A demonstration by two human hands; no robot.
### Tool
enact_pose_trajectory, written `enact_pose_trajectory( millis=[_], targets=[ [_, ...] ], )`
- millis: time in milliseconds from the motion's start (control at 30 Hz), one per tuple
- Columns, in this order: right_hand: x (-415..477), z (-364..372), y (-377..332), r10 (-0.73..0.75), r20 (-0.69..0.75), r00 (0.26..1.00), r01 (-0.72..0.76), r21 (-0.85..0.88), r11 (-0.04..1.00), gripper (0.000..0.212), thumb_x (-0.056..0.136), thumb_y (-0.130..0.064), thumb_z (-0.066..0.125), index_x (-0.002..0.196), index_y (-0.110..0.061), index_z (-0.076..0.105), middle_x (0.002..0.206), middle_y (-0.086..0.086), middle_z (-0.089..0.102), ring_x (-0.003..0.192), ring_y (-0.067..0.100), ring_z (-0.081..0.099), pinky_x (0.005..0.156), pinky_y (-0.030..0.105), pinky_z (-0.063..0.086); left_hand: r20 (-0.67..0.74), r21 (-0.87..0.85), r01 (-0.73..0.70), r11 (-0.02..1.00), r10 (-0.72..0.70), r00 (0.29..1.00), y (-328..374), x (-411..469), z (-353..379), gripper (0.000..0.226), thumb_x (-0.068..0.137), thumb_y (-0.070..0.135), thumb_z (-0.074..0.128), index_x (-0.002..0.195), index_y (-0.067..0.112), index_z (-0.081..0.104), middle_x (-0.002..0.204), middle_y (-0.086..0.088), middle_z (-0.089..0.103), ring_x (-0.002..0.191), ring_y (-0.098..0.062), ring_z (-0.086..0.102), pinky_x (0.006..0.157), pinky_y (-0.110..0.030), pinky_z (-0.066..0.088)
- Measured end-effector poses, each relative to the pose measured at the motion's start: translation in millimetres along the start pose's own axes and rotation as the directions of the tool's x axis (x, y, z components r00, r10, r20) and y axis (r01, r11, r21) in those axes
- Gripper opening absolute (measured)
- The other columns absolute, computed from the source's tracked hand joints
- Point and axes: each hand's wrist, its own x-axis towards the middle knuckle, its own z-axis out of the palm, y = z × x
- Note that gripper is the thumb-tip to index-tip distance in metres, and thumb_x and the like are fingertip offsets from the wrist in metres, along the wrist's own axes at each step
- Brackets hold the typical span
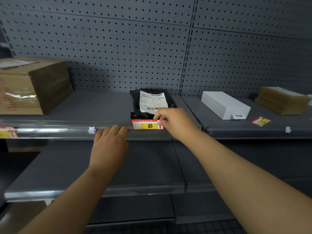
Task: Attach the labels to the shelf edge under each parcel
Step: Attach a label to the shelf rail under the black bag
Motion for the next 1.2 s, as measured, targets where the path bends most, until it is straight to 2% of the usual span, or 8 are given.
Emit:
enact_pose_trajectory(
  millis=[67,133,233,433,633,833,1000,1200],
  targets=[
    [-0.7,2.8,3.3,0.012,-0.015,1.0,-0.012,-0.022,1.0,0.018,0.089,-0.005,0.057,0.101,-0.012,0.068,0.098,0.007,0.072,0.082,0.015,0.06,0.073,0.026,0.051,0.004,-0.013,0.003,1.0,-0.003,1.0,-0.5,-0.7,-0.6,0.016,0.069,-0.001,0.066,0.082,0.008,0.061,0.076,-0.009,0.059,0.072,-0.032,0.059,0.079,-0.043,0.043],
    [-1.3,5.0,6.8,0.025,-0.027,0.999,-0.026,-0.04,0.999,0.016,0.089,-0.006,0.057,0.099,-0.012,0.068,0.097,0.007,0.072,0.088,0.019,0.064,0.079,0.032,0.054,0.012,-0.02,0.006,1.0,-0.006,1.0,-0.1,-1.0,-2.5,0.019,0.067,-0.001,0.069,0.082,0.007,0.061,0.075,-0.009,0.06,0.072,-0.032,0.059,0.078,-0.045,0.045],
    [-1.8,7.2,10.1,0.039,-0.003,0.999,-0.039,-0.082,0.996,0.017,0.09,-0.008,0.056,0.101,-0.012,0.069,0.101,0.007,0.071,0.093,0.019,0.064,0.078,0.028,0.051,0.022,-0.024,0.015,1.0,-0.015,1.0,0.9,0.3,-3.9,0.02,0.066,-0.002,0.069,0.082,0.007,0.062,0.074,-0.01,0.06,0.071,-0.032,0.06,0.077,-0.045,0.046],
    [-2.8,8.7,12.9,0.013,-0.004,1.0,-0.013,-0.158,0.987,0.021,0.091,-0.011,0.056,0.106,-0.012,0.07,0.109,0.006,0.063,0.098,0.018,0.06,0.073,0.016,0.036,0.027,-0.032,0.015,0.999,-0.014,1.0,0.1,1.8,-2.4,0.021,0.068,-0.001,0.068,0.087,0.005,0.063,0.077,-0.011,0.06,0.072,-0.033,0.06,0.078,-0.045,0.045],
    [-3.1,12.7,15.3,0.034,-0.065,0.997,-0.041,-0.101,0.994,0.016,0.089,-0.012,0.058,0.1,-0.01,0.071,0.103,0.008,0.067,0.092,0.018,0.061,0.075,0.023,0.044,0.017,-0.025,0.008,1.0,-0.007,1.0,-2.1,1.2,-0.7,0.026,0.068,-0.002,0.069,0.093,0.004,0.065,0.081,-0.012,0.062,0.076,-0.033,0.062,0.079,-0.045,0.045],
    [-0.6,12.3,17.6,0.024,-0.051,0.998,-0.03,-0.141,0.99,0.018,0.091,-0.013,0.056,0.102,-0.01,0.071,0.106,0.007,0.066,0.095,0.018,0.061,0.073,0.02,0.04,0.027,-0.012,0.002,1.0,-0.002,1.0,-3.0,1.3,2.3,0.031,0.067,-0.001,0.07,0.097,0.004,0.065,0.086,-0.012,0.064,0.079,-0.034,0.062,0.083,-0.044,0.04],
    [-1.2,13.2,18.6,0.013,-0.065,0.998,-0.024,-0.175,0.984,0.019,0.091,-0.011,0.056,0.103,-0.01,0.07,0.108,0.008,0.064,0.098,0.021,0.061,0.082,0.029,0.049,0.036,-0.016,-0.009,1.0,0.009,0.999,-2.0,1.0,-0.3,0.032,0.066,-0.002,0.071,0.097,0.004,0.065,0.086,-0.012,0.064,0.079,-0.034,0.062,0.08,-0.047,0.045],
    [-1.6,11.3,19.6,0.012,-0.079,0.997,-0.028,-0.2,0.979,0.019,0.089,-0.009,0.057,0.103,-0.01,0.07,0.11,0.006,0.062,0.099,0.021,0.06,0.082,0.03,0.05,0.044,-0.023,0.006,1.0,-0.005,0.999,-3.0,1.1,0.4,0.033,0.069,0.001,0.069,0.101,0.005,0.065,0.091,-0.012,0.064,0.083,-0.033,0.062,0.083,-0.046,0.043]
  ],
)
